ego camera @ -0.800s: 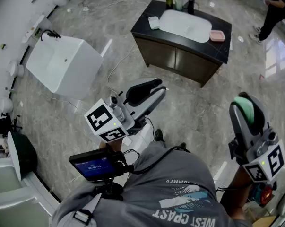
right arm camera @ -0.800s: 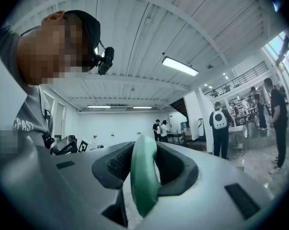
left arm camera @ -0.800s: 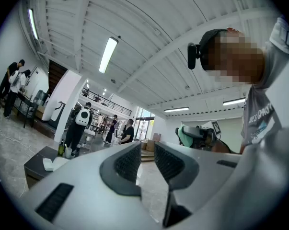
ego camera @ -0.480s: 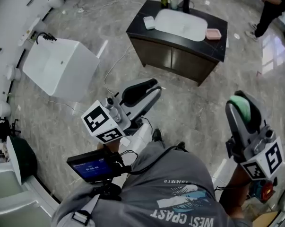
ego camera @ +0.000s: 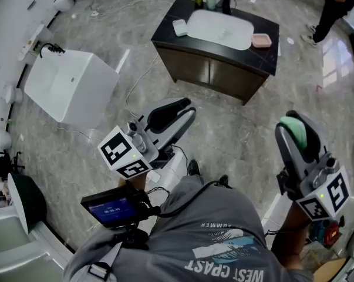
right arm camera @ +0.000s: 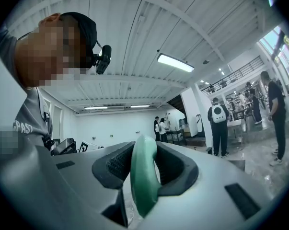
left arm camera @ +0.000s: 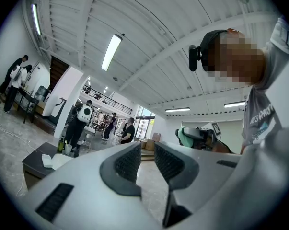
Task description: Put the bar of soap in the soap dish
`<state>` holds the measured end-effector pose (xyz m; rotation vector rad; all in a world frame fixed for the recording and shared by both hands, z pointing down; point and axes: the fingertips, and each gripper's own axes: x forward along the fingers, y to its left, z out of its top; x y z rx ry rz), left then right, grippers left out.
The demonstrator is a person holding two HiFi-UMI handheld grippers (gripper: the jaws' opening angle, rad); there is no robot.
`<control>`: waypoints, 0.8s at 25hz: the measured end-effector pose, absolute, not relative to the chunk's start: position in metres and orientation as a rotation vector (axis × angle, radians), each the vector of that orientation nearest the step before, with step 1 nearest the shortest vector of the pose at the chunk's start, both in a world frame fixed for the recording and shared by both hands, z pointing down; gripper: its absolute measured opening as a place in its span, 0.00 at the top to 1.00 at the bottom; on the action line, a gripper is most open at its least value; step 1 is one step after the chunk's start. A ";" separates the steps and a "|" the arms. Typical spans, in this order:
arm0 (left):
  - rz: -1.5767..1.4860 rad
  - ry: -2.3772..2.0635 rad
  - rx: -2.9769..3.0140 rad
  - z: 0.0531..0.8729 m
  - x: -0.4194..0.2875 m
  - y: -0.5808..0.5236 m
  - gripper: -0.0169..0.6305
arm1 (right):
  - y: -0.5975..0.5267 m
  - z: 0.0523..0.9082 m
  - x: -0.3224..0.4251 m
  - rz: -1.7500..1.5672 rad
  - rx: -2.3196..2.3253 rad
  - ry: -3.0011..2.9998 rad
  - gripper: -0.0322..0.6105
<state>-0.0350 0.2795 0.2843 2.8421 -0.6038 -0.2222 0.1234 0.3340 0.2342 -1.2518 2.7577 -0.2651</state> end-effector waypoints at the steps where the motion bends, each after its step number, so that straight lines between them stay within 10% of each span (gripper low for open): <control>1: -0.222 -0.603 2.840 0.285 -0.034 0.277 0.84 | 0.332 0.235 0.124 -0.272 -1.251 2.756 0.75; 20: -0.228 -0.580 2.795 0.295 -0.035 0.236 0.84 | 0.290 0.240 0.121 -0.398 -1.218 2.700 0.75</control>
